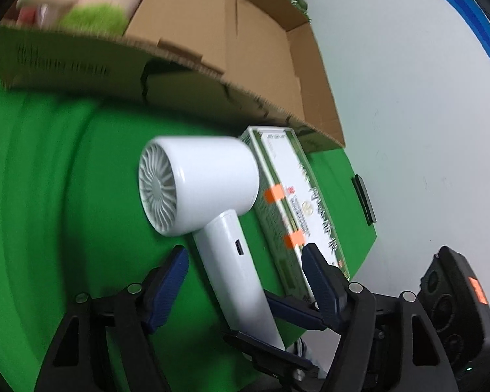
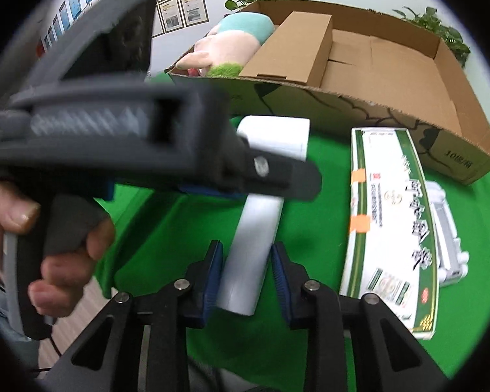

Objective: Organize objects

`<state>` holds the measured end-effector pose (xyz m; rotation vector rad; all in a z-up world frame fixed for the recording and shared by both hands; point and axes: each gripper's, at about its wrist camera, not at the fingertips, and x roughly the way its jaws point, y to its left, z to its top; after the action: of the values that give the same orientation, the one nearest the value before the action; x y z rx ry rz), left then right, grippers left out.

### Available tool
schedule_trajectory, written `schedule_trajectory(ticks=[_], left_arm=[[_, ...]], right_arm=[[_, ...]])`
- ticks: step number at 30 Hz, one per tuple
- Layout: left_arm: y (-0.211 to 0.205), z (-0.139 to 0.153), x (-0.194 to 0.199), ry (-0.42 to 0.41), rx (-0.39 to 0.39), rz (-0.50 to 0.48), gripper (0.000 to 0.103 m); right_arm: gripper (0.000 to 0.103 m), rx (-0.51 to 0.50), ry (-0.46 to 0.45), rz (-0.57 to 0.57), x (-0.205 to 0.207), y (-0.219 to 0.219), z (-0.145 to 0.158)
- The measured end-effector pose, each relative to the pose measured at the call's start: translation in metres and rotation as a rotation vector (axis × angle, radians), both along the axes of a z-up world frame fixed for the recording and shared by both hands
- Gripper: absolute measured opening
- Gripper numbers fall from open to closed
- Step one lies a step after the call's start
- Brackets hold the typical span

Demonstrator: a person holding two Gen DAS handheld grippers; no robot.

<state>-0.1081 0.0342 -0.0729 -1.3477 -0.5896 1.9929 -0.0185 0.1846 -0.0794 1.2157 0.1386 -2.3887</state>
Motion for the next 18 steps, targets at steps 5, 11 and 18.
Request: schedule_trajectory(ticks=[5, 11, 18], left_arm=[[0.009, -0.018, -0.005, -0.006, 0.026, 0.022, 0.065], [0.021, -0.035, -0.008, -0.011, -0.016, 0.050, 0.046], [0.037, -0.042, -0.009, -0.003, -0.055, 0.089, 0.032]], right_arm=[[0.029, -0.015, -0.023, 0.004, 0.007, -0.004, 0.001], [0.030, -0.018, -0.017, -0.028, 0.014, -0.007, 0.003], [0.030, 0.011, 0.006, -0.037, 0.021, -0.012, 0.004]])
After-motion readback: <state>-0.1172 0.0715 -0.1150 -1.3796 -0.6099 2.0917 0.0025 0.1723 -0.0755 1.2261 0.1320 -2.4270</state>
